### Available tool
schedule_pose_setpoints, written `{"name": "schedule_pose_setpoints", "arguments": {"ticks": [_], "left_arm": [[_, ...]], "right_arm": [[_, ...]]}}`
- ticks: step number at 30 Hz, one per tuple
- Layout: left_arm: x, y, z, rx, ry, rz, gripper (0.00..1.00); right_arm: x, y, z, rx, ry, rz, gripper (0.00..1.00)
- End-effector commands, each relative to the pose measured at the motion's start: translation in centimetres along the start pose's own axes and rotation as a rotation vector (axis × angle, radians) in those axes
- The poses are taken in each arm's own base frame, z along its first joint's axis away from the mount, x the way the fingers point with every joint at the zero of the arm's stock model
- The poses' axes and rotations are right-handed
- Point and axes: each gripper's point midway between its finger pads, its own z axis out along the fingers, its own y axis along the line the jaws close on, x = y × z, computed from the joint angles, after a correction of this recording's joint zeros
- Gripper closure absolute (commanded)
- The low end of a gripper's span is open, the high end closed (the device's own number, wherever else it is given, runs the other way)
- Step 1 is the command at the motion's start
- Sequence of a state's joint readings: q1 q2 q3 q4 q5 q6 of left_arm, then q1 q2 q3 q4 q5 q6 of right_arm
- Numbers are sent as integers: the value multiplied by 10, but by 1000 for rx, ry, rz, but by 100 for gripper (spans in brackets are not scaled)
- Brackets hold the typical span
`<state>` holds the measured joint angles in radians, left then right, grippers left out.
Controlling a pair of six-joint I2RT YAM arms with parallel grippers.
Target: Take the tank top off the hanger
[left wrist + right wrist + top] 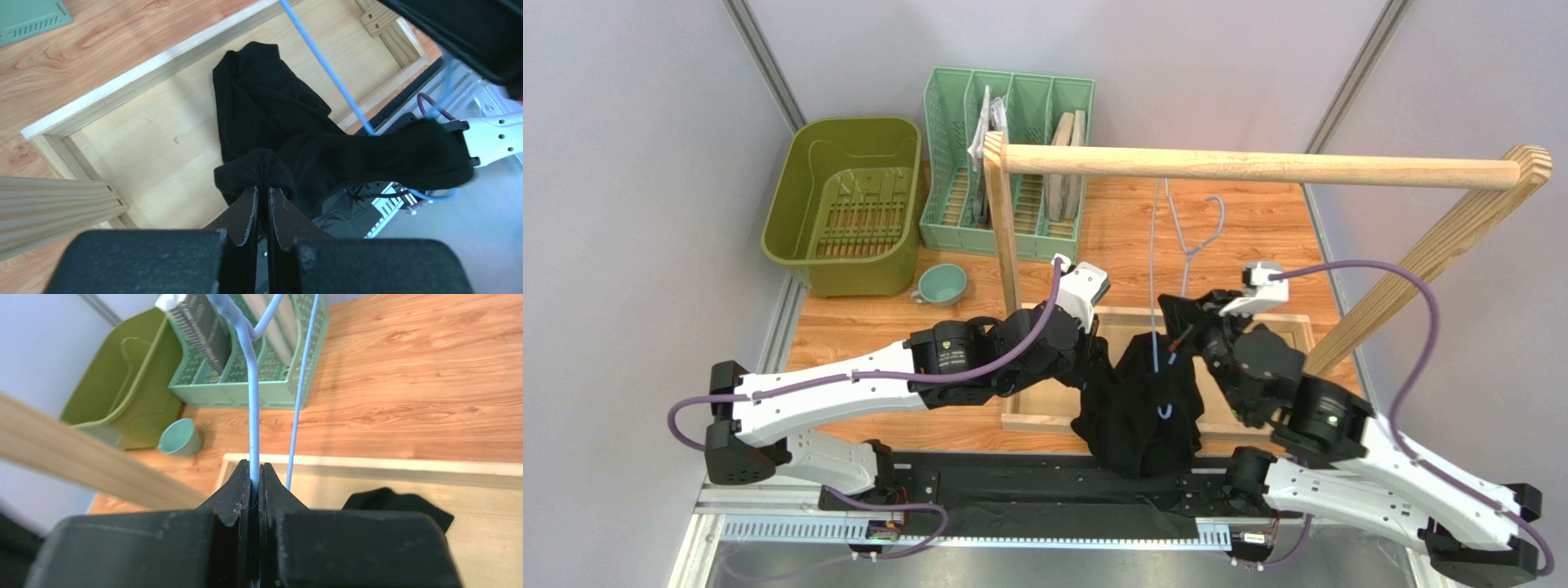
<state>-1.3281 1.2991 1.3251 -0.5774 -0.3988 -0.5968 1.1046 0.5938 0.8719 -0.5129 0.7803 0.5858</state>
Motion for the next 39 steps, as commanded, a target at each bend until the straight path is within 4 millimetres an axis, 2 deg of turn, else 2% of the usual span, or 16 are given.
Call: {"name": "schedule_pose_setpoints", "arguments": {"ticks": [1, 3, 4, 5, 6, 7, 9, 11, 18, 19, 20, 21, 25, 28, 32, 39], "left_arm": [[-9, -11, -3, 53, -29, -52, 100], [-10, -12, -7, 66, -31, -58, 100], [-7, -11, -6, 64, -28, -61, 100], [-8, -10, -9, 67, -32, -65, 100], [-8, -9, -10, 67, -33, -68, 100], [-7, -8, -11, 64, -34, -66, 100], [-9, -4, -15, 54, -44, -66, 100], [-11, 2, -18, 34, -52, -62, 100], [-13, 12, -20, -3, -58, -49, 100], [-13, 13, -18, -9, -53, -46, 100], [-13, 14, -16, -14, -47, -40, 100], [-15, 17, -15, -21, -47, -36, 100], [-19, 19, -8, -47, -34, -7, 100], [-22, 17, -3, -45, -41, 0, 100], [-25, 16, 2, -42, -46, -3, 100], [-25, 16, 3, -37, -52, -10, 100]], "right_arm": [[-35, 1, 38, 36, -247, 62, 100], [-19, 1, 57, -21, -245, -2, 100], [-33, -10, 66, 8, -312, 15, 100], [-34, -20, 74, 41, -324, 12, 100], [-21, -24, 88, 36, -288, -13, 100], [-32, -37, 97, 62, -324, 3, 100], [-24, -45, 114, 58, -295, -8, 100], [-33, -58, 125, 91, -323, -10, 100], [-48, -71, 166, 116, -249, -24, 100], [-35, -75, 169, 141, -173, -39, 100], [-41, -67, 174, 131, -151, -34, 100], [-34, -63, 175, 113, -104, -35, 100], [0, -63, 153, 101, 63, 13, 100], [19, -49, 122, 1, 138, 73, 100], [32, -32, 69, -127, 194, 100, 100], [60, -9, -42, -331, 355, 158, 100]]}}
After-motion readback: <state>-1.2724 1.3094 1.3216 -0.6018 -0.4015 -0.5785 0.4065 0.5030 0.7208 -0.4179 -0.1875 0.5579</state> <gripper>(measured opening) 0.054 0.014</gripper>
